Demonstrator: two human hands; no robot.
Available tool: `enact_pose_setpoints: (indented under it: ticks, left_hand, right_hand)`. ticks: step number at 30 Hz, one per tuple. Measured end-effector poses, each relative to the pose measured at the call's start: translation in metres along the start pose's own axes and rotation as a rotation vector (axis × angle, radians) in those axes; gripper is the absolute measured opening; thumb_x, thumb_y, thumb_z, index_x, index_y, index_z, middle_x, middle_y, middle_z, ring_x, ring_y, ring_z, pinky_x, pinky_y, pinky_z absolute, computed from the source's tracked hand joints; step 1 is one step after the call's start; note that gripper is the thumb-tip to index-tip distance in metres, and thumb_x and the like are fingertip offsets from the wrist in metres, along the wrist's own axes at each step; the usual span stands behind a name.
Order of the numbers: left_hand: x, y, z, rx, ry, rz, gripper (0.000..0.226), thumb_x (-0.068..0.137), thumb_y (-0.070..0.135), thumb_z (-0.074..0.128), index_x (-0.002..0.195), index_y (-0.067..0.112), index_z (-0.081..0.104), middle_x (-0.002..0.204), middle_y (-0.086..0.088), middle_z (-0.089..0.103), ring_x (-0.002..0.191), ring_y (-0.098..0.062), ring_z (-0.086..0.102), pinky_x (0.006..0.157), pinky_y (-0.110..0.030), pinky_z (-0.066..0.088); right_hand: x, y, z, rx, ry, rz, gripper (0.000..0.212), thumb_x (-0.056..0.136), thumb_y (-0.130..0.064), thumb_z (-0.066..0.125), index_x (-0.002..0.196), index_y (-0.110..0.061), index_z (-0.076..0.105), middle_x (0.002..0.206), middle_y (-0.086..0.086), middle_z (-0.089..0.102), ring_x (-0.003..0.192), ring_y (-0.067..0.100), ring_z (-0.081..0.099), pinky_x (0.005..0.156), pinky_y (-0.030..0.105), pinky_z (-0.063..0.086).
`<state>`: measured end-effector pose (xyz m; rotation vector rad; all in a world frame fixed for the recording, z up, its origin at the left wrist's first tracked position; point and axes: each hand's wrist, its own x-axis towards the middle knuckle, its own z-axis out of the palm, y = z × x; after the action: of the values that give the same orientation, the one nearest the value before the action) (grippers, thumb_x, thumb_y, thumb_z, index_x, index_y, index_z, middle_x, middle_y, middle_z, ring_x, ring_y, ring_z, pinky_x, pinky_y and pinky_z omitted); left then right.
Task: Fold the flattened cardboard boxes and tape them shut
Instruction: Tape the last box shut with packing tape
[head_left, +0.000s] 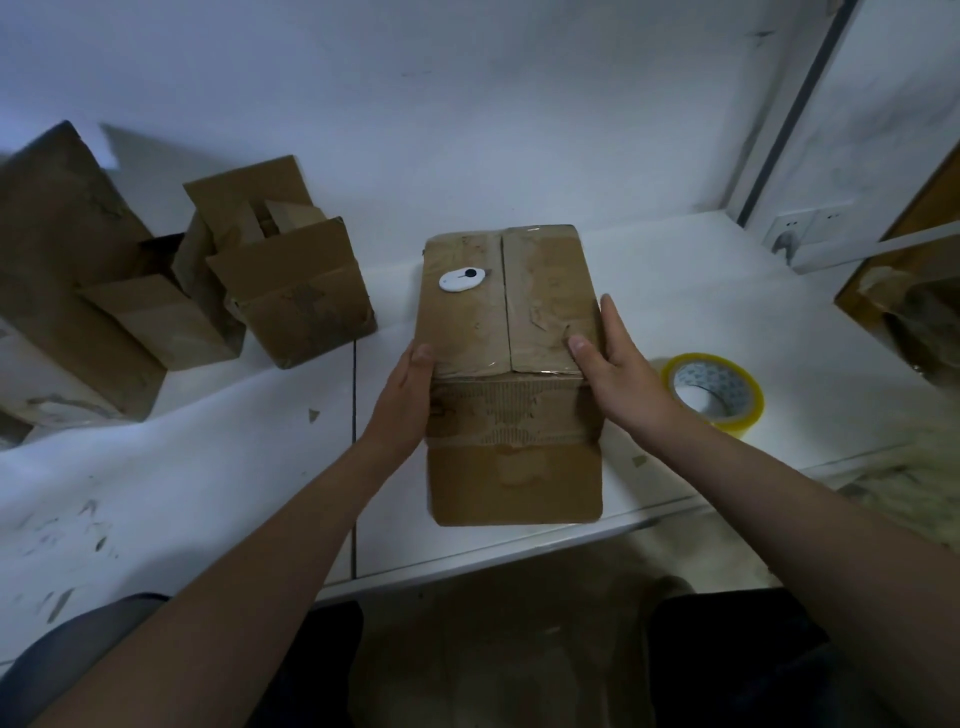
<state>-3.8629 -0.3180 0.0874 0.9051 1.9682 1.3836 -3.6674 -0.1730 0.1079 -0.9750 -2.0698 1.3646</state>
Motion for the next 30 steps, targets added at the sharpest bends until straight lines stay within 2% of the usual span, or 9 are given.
enact_pose_setpoints:
  ticks: [4,6,8,10,12,14,18,22,30]
  left_hand:
    - [0.001,0.008,-0.012,0.16,-0.119,-0.085,0.064,0.104,0.055,0.028,0.153,0.013,0.034,0.149,-0.003,0.046,0.137,-0.02,0.043,0.118,-0.041,0.031]
    - [0.002,0.015,-0.014,0.301,-0.109,-0.111,0.071,0.104,0.053,0.031,0.157,0.009,0.017,0.158,-0.002,0.029,0.144,-0.018,0.03,0.117,-0.034,0.024]
    - [0.008,0.031,-0.013,0.461,0.051,-0.045,0.069,0.106,0.041,0.035,0.159,0.008,0.006,0.167,-0.007,0.005,0.153,-0.023,0.011,0.121,-0.038,0.015]
    - [0.022,0.051,-0.012,0.56,0.168,0.112,0.062,0.103,0.035,0.046,0.155,0.008,0.025,0.161,-0.013,0.026,0.148,-0.03,0.026,0.117,-0.039,0.025]
    - [0.044,0.064,-0.009,0.687,0.194,0.267,0.05,0.095,0.028,0.057,0.14,0.008,0.046,0.136,-0.015,0.056,0.127,-0.033,0.05,0.106,-0.04,0.042]
    - [0.063,0.071,-0.005,0.799,0.183,0.316,0.044,0.089,0.027,0.062,0.13,0.013,0.055,0.12,-0.01,0.064,0.113,-0.032,0.057,0.094,-0.046,0.051]
    - [0.076,0.076,0.004,0.837,0.161,0.378,0.022,0.093,0.024,0.063,0.113,0.021,0.069,0.111,-0.004,0.069,0.105,-0.028,0.056,0.09,-0.045,0.05]
    - [0.071,0.07,-0.01,0.84,0.222,0.388,0.018,0.094,0.029,0.062,0.107,0.021,0.072,0.105,-0.002,0.072,0.101,-0.027,0.059,0.091,-0.041,0.049]
    - [0.018,0.034,-0.068,0.922,0.281,0.081,0.019,0.095,0.027,0.065,0.107,0.013,0.063,0.097,-0.002,0.065,0.091,-0.019,0.059,0.076,-0.029,0.04]
  right_hand:
    - [0.002,-0.011,-0.012,-0.087,-0.061,0.037,0.045,0.105,-0.035,0.045,0.147,-0.025,0.033,0.139,-0.01,0.052,0.128,0.017,0.052,0.106,0.04,0.043]
    - [0.003,-0.02,-0.018,-0.22,-0.109,0.011,0.045,0.105,-0.027,0.045,0.148,-0.024,0.033,0.138,-0.01,0.047,0.129,0.014,0.047,0.097,0.029,0.038]
    - [0.004,-0.025,-0.02,-0.405,-0.093,-0.052,0.058,0.104,-0.017,0.045,0.157,-0.026,0.024,0.161,0.0,0.025,0.147,0.018,0.027,0.113,0.028,0.026]
    - [0.008,-0.023,-0.018,-0.57,-0.083,-0.176,0.062,0.101,-0.009,0.042,0.158,-0.027,0.025,0.169,0.004,0.0,0.155,0.03,0.004,0.125,0.043,0.01]
    - [0.013,-0.02,-0.015,-0.641,-0.139,-0.233,0.056,0.102,-0.01,0.039,0.155,-0.028,0.035,0.169,-0.001,0.002,0.154,0.034,-0.001,0.126,0.048,0.006]
    - [0.013,-0.024,-0.013,-0.637,-0.162,-0.187,0.048,0.107,-0.021,0.038,0.154,-0.028,0.038,0.167,-0.007,0.013,0.154,0.032,0.002,0.124,0.039,0.003]
    - [0.017,-0.029,-0.014,-0.71,-0.097,-0.211,0.048,0.105,-0.041,0.044,0.151,-0.03,0.042,0.162,-0.01,0.029,0.153,0.028,0.012,0.123,0.039,0.014]
    - [0.018,-0.039,-0.008,-0.824,-0.176,-0.359,0.052,0.105,-0.048,0.035,0.156,-0.036,0.029,0.163,-0.015,0.025,0.154,0.025,0.006,0.124,0.045,0.015]
    - [0.02,-0.05,0.005,-0.936,-0.261,-0.221,0.048,0.106,-0.05,0.027,0.153,-0.044,0.032,0.162,-0.025,0.021,0.155,0.022,0.006,0.124,0.049,0.005]
